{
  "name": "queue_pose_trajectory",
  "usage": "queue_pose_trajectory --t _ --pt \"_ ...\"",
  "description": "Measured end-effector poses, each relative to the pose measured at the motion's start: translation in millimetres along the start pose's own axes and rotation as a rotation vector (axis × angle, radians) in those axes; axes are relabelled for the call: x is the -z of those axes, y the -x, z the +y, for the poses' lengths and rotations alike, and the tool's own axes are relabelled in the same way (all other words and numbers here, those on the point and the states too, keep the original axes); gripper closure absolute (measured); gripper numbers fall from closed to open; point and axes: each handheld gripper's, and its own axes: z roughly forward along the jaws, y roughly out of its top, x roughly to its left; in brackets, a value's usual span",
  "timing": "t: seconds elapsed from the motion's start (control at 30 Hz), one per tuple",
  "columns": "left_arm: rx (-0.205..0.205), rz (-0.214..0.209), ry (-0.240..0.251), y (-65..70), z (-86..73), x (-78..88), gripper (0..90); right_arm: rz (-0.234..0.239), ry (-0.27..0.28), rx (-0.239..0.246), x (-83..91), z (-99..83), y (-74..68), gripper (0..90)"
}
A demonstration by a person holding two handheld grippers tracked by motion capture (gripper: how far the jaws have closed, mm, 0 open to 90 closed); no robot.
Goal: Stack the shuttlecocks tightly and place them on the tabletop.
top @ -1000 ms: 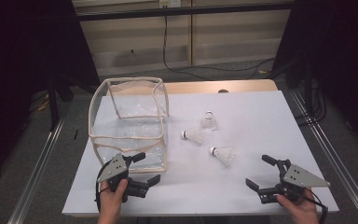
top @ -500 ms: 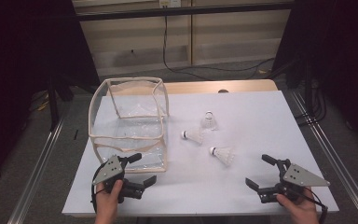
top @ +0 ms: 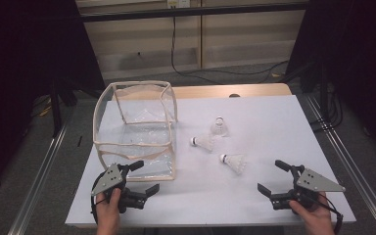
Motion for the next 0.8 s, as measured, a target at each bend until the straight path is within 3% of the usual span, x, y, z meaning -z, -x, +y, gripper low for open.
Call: queue_pose_trajectory --t 0.17,0.8 --pt "0.016 0.002 0.007 -1.6 -1.8 2.2 2.7 -0.014 -0.013 -0.018 -4.5 2.2 1.6 0.8" --pt "0.012 -0.003 0.006 -0.5 -3.4 3.6 2.6 -0.019 -0.083 -0.072 -26.1 11.6 5.7 0.7"
